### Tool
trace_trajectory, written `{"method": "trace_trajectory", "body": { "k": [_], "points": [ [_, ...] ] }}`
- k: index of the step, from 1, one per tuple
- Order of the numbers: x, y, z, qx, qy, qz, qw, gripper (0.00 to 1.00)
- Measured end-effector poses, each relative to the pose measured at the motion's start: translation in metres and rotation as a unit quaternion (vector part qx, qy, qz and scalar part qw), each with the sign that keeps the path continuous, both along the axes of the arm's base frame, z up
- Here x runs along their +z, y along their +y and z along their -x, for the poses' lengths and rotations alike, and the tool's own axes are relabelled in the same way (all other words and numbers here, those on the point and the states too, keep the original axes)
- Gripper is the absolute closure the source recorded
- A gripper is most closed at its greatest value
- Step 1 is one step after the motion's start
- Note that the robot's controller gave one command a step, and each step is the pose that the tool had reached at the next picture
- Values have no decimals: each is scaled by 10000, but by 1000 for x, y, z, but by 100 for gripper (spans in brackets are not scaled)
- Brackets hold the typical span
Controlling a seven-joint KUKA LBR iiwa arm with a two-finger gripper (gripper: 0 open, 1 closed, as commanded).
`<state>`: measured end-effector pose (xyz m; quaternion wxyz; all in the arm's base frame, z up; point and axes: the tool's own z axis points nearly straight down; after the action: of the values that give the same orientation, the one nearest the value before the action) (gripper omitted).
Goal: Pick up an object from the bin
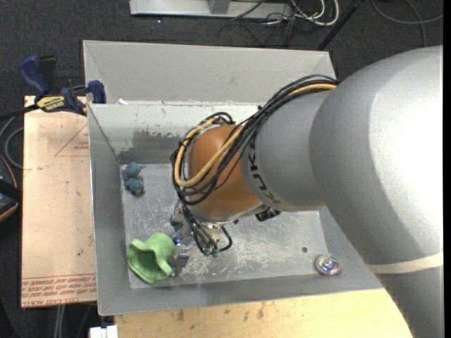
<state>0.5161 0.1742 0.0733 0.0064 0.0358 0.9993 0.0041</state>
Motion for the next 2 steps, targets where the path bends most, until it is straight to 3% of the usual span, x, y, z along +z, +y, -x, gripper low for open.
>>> {"method": "trace_trajectory", "body": {
  "k": [1, 2],
  "points": [
    [4, 9, 22, 1537, -26, 32, 9881, 0],
    [5, 9, 24, 1539, 20, 35, 9881, 100]
  ]
}}
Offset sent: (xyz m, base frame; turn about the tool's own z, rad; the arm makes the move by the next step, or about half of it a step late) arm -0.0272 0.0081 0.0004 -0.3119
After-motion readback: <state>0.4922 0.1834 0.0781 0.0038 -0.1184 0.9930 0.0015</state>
